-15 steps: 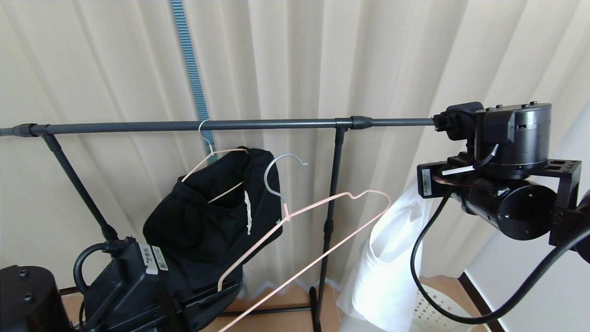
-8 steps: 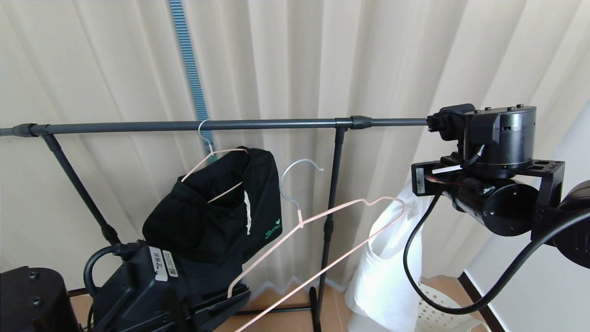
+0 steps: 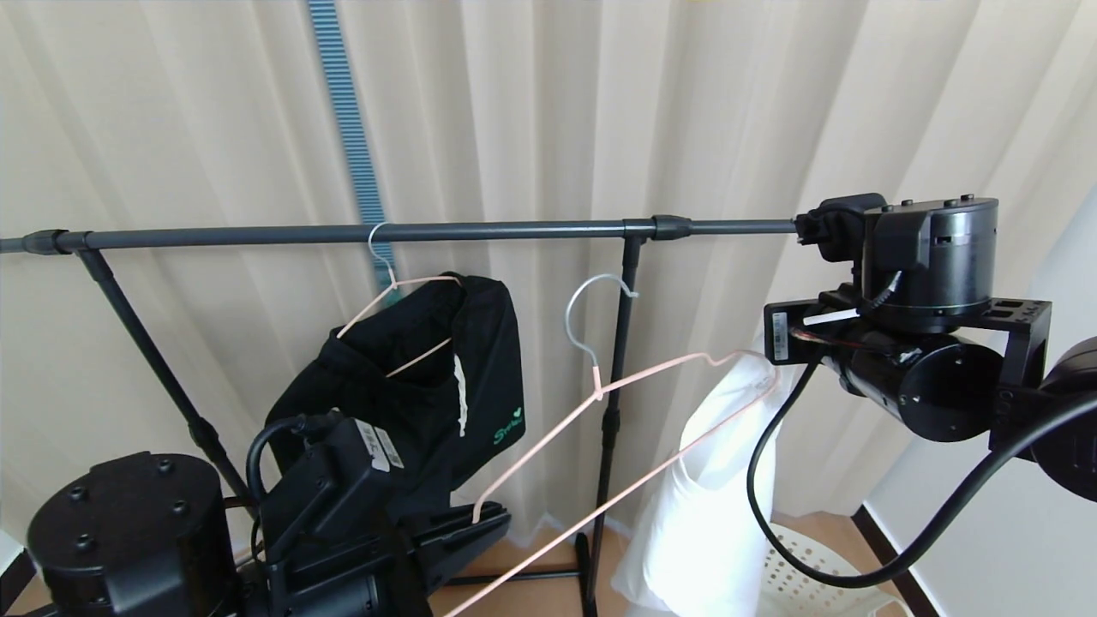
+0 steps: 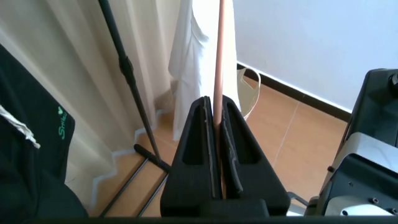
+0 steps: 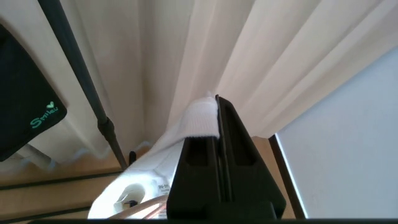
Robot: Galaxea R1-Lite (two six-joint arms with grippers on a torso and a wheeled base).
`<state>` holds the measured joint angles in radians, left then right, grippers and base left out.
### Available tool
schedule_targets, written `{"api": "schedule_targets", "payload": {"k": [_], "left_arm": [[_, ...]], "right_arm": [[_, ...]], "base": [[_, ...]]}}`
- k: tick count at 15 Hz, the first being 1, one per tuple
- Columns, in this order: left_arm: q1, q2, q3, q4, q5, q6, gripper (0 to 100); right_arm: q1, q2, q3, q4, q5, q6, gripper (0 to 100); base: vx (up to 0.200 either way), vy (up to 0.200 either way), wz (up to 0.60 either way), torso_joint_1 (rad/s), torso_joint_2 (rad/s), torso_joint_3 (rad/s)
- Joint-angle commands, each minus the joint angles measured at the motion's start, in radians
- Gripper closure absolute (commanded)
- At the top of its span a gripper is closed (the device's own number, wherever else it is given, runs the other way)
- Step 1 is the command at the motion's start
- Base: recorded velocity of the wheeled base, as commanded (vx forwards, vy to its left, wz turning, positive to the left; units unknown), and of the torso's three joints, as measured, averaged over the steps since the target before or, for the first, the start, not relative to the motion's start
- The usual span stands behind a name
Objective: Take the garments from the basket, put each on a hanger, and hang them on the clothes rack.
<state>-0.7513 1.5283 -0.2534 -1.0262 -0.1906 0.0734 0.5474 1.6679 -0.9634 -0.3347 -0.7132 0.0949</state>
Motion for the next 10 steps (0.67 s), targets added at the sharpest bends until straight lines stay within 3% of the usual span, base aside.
{"api": "schedule_targets", "payload": {"k": [1,5,7,10], "left_arm": [[0.000,0.042,-0.033,0.000,0.003,-0.011,100],[0.000,0.101,-0.101,-0.002,0.094,-0.020,100],[-0.002,0.116,-0.119,-0.014,0.099,-0.020,100],[-0.019,0.156,-0.115,-0.109,0.112,-0.021,100]], "right_arm": [[0.009,-0.010,0.008,0.002,0.000,0.000,100],[0.016,-0.025,0.009,0.008,-0.009,0.000,100],[0.031,-0.028,0.020,0.008,-0.014,-0.001,100],[0.058,-0.025,0.028,0.003,-0.020,-0.001,100]], "base": [[0.000,0.000,0.00,0.000,0.00,0.000],[0.000,0.000,0.00,0.000,0.00,0.000],[0.000,0.000,0.00,0.000,0.00,0.000],[0.000,0.000,0.00,0.000,0.00,0.000]]}}
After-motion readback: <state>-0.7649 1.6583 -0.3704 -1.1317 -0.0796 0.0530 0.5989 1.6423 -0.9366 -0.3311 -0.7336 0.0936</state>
